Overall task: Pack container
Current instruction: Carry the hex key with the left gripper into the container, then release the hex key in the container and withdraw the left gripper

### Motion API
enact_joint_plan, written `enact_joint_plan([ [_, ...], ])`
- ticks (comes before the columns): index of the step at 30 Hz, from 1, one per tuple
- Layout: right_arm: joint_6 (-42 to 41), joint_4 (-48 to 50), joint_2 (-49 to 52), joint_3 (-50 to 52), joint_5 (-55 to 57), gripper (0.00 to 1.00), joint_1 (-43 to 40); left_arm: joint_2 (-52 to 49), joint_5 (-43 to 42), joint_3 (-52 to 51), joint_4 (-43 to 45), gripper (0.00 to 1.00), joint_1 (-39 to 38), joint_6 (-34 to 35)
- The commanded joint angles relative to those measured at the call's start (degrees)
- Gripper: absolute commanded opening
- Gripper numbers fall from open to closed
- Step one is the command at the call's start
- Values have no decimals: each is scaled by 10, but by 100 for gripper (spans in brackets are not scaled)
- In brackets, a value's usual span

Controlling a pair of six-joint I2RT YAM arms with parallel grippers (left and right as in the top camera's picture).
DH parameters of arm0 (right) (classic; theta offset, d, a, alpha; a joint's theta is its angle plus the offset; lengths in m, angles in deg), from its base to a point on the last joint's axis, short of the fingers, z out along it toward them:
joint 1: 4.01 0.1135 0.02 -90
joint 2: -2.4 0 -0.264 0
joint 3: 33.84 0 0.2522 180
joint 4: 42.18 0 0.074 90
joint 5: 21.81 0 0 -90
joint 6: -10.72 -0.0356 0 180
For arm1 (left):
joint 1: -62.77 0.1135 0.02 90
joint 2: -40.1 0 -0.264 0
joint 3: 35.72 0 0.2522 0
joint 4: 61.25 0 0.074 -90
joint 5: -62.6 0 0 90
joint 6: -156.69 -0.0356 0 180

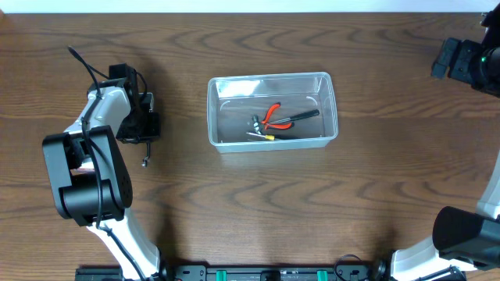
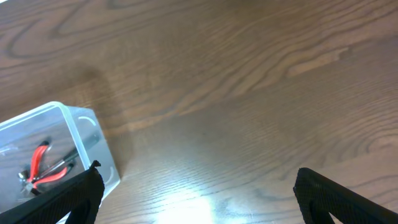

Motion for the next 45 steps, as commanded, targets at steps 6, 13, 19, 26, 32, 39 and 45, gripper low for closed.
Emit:
enact_joint_plan([
  [6,10,-1,-2,2,15,99,-3,2,-1,33,-23,6,0,58],
  [13,17,-1,-2,2,17,99,-3,105,-1,109,-68,6,-29,85],
  [19,22,0,-2,2,19,99,-3,204,-1,191,-72,6,-139,-6],
  [26,21,0,-2,2,19,99,-3,208,-2,205,-54,6,-307,-286],
  [32,21,0,-2,2,19,99,-3,134,-35,205,-40,6,-364,-286],
  [39,21,-2,-2,2,19,99,-3,34,-55,205,-40,6,-387,-305],
  [45,21,-8,-2,2,19,99,-3,-21,-55,205,-40,6,-389,-305],
])
